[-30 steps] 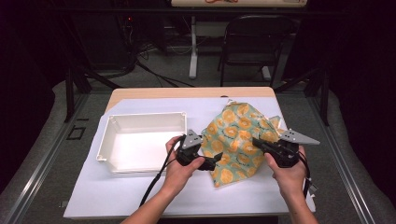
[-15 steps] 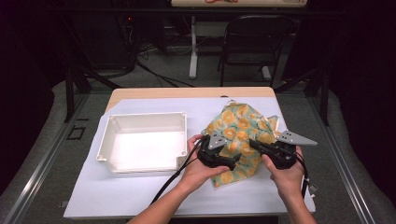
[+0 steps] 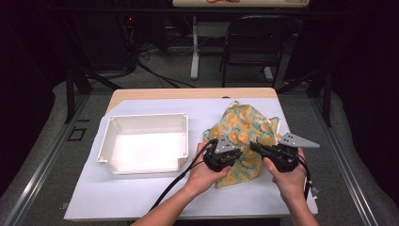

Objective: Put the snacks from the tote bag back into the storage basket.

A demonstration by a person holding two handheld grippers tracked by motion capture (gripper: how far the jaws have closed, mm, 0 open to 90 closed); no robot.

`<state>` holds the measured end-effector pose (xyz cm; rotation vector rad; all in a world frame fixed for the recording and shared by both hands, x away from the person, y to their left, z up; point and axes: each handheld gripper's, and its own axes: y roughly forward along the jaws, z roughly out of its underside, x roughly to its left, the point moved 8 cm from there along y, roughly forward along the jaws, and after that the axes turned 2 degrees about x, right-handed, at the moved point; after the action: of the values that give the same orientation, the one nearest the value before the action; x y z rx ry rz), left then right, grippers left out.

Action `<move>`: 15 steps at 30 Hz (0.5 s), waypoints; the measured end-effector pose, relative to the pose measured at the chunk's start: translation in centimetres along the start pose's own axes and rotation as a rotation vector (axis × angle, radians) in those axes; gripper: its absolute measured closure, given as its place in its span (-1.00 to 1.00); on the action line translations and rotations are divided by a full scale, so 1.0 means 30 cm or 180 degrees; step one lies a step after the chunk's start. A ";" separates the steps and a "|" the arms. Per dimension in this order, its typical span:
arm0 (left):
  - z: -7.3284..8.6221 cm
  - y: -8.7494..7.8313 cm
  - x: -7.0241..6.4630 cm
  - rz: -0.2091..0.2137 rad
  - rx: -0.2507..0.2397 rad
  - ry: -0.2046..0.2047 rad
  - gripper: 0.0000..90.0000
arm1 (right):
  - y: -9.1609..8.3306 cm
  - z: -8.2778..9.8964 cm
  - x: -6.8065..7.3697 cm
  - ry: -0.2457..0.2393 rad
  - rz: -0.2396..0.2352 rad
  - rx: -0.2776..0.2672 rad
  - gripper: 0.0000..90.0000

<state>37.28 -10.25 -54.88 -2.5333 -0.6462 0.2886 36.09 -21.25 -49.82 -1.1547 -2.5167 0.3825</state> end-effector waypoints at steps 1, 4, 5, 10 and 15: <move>0.000 -0.001 -0.002 0.0054 0.0003 -0.0012 1.00 | -0.001 0.001 0.000 -0.0005 -0.0001 0.0000 0.99; 0.007 -0.003 -0.011 0.0112 0.0055 0.0031 1.00 | -0.013 0.006 0.002 -0.0009 -0.0048 0.0014 0.83; 0.010 -0.004 -0.015 0.0131 0.0077 0.0051 1.00 | -0.018 0.007 0.002 -0.0002 -0.0048 0.0006 0.75; 0.018 -0.008 -0.021 0.0103 0.0054 0.0014 1.00 | -0.058 0.021 0.006 -0.0046 -0.0033 0.0084 0.44; -0.003 -0.034 0.000 -0.0017 -0.0104 -0.0151 0.63 | -0.106 0.052 0.003 -0.0060 0.0035 0.0172 0.19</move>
<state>36.91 -9.51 -54.29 -2.5621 -0.6810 0.3396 33.24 -23.34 -49.99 -1.1502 -2.5010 0.4637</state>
